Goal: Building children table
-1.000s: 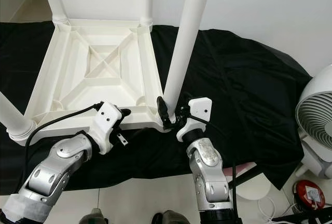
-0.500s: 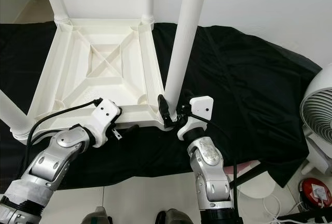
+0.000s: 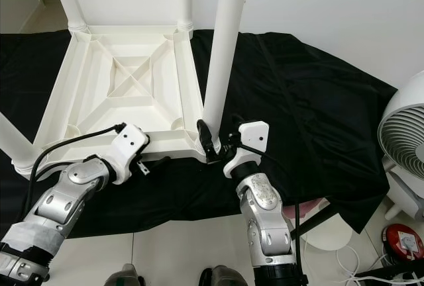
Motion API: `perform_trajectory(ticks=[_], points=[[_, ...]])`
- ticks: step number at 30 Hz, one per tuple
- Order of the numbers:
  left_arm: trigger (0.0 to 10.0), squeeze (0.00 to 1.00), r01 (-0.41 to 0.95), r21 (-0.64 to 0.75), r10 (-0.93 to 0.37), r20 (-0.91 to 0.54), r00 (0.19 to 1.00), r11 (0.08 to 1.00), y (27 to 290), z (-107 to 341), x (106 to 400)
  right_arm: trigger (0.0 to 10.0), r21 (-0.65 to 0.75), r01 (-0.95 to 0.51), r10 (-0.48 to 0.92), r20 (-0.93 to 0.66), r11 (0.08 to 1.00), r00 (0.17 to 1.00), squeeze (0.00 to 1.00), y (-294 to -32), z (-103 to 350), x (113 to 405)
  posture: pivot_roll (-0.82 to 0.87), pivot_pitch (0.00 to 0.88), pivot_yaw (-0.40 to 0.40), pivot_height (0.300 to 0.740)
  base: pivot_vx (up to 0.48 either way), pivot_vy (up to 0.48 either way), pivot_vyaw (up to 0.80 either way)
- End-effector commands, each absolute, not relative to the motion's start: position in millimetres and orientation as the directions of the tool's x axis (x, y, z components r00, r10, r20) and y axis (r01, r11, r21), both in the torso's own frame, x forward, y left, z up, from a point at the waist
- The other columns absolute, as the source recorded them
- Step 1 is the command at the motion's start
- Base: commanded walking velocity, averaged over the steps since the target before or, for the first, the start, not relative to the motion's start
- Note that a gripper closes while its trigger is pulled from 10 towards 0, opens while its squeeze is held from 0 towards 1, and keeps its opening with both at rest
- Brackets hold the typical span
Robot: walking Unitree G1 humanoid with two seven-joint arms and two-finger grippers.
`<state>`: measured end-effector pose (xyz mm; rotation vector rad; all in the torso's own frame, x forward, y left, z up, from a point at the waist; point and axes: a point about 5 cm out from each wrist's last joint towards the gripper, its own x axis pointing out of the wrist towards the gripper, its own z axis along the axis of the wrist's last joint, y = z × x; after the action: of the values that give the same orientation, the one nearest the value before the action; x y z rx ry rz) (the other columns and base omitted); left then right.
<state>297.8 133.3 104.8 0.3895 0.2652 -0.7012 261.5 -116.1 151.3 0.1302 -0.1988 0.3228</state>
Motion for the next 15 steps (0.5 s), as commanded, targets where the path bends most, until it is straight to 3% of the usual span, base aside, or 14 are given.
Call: perform_trajectory(ticks=[1, 8, 10, 12, 13, 15], points=[[10.0, 0.0, 0.486, 0.337, -0.337, -0.414, 0.846, 0.806, 183, 101, 307, 10.0, 0.088, -0.268, 0.242, 0.232, 0.959, 0.942, 0.0, -132, 153, 262, 0.06, 0.032, -0.032, 0.74, 0.0, 0.0, 0.0], [10.0, 0.0, 0.467, 0.328, -0.321, -0.412, 0.853, 0.821, 189, 101, 306, 10.0, 0.06, -0.28, 0.259, 0.24, 0.958, 0.936, 0.0, -132, 156, 263, 0.06, 0.04, -0.022, 0.74, 0.0, 0.0, 0.0], [8.2, 0.0, 0.479, 0.32, -0.332, -0.417, 0.846, 0.817, 193, 102, 304, 10.0, 0.049, -0.288, 0.269, 0.238, 0.956, 0.933, 0.0, -131, 157, 264, 0.06, 0.045, -0.017, 0.74, 0.0, 0.0, 0.0], [8.2, 0.0, 0.481, 0.321, -0.332, -0.42, 0.844, 0.816, 195, 102, 304, 10.0, 0.045, -0.29, 0.272, 0.236, 0.956, 0.933, 0.0, -131, 157, 264, 0.06, 0.045, -0.017, 0.74, 0.0, 0.0, 0.0], [4.1, 0.0, 0.477, 0.322, -0.325, -0.424, 0.845, 0.818, 200, 102, 303, 10.0, 0.042, -0.292, 0.274, 0.235, 0.956, 0.933, 0.0, -131, 156, 265, 0.06, 0.046, -0.015, 0.74, 0.0, 0.0, 0.0], [4.1, 0.0, 0.477, 0.322, -0.325, -0.424, 0.845, 0.818, 200, 102, 303, 10.0, 0.042, -0.292, 0.274, 0.235, 0.956, 0.933, 0.0, -131, 156, 265, 0.06, 0.046, -0.015, 0.74, 0.0, 0.0, 0.0]])
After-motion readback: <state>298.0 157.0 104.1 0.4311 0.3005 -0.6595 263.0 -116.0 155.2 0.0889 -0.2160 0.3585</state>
